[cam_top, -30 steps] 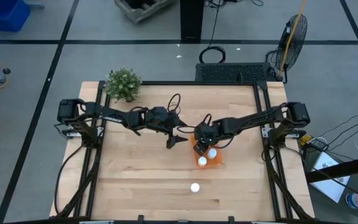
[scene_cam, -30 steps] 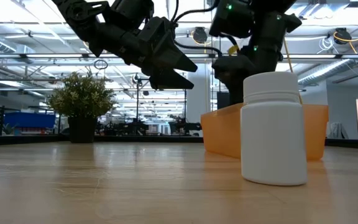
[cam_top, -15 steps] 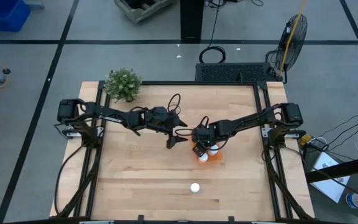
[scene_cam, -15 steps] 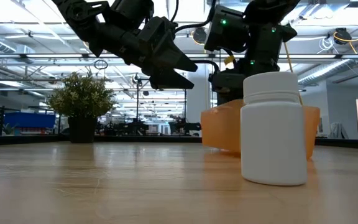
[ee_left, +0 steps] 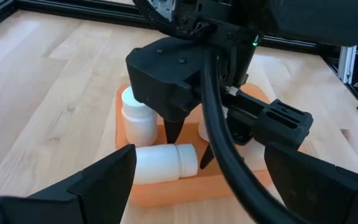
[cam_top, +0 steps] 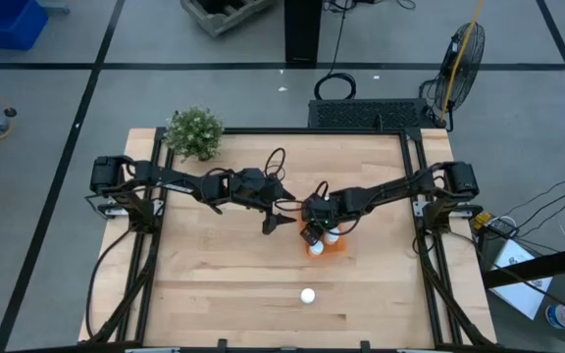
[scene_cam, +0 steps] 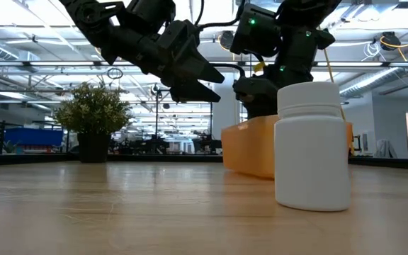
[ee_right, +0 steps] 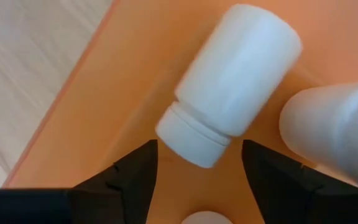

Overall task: Pick and place pill bottles into a basket
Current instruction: Adjust the white medicine bottle in the orange bin

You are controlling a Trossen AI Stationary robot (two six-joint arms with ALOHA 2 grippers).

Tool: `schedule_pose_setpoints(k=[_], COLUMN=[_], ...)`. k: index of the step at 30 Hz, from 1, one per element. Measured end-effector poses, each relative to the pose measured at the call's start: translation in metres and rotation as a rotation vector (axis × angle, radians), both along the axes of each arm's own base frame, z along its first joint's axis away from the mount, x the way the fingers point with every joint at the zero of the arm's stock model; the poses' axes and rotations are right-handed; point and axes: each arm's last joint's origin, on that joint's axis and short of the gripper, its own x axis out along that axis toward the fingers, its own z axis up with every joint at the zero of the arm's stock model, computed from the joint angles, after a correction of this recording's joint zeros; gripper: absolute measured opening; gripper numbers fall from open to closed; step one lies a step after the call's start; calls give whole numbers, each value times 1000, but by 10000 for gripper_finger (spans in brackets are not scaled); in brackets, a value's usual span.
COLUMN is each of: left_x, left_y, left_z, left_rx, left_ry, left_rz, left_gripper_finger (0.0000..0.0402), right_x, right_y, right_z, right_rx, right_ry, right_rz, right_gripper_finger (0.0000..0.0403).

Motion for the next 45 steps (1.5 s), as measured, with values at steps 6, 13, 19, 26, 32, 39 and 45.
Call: schedule_pose_setpoints(k=[6,13,19,26,32,39,45], left_x=[0,0,0,-1,-1,-1,-1], left_y=[1,1,1,1,1,1,1], left_z=[-1,-1,-1,-2,-2,-2,-3], left_rx=[7,12,12,10,10,10,12], left_ry=[9,9,10,27,30,30,32], left_rz=[16,24,23,23,23,24,24], left_gripper_finger=[361,361,361,361,361,361,361], right_x=[0,2,3,4,1,3,9], right_y=[-4,-4,-2,-2,-9,-16,-15], right_z=[0,0,1,5,20,22,12], right_rx=[-6,8,45,56,31,14,38], right_ry=[2,-16,-35,-59,-114,-148,-147], right_rz=[-12,19,30,18,-43,-123,-173], right_gripper_finger=[195,161,188,249,267,261,262])
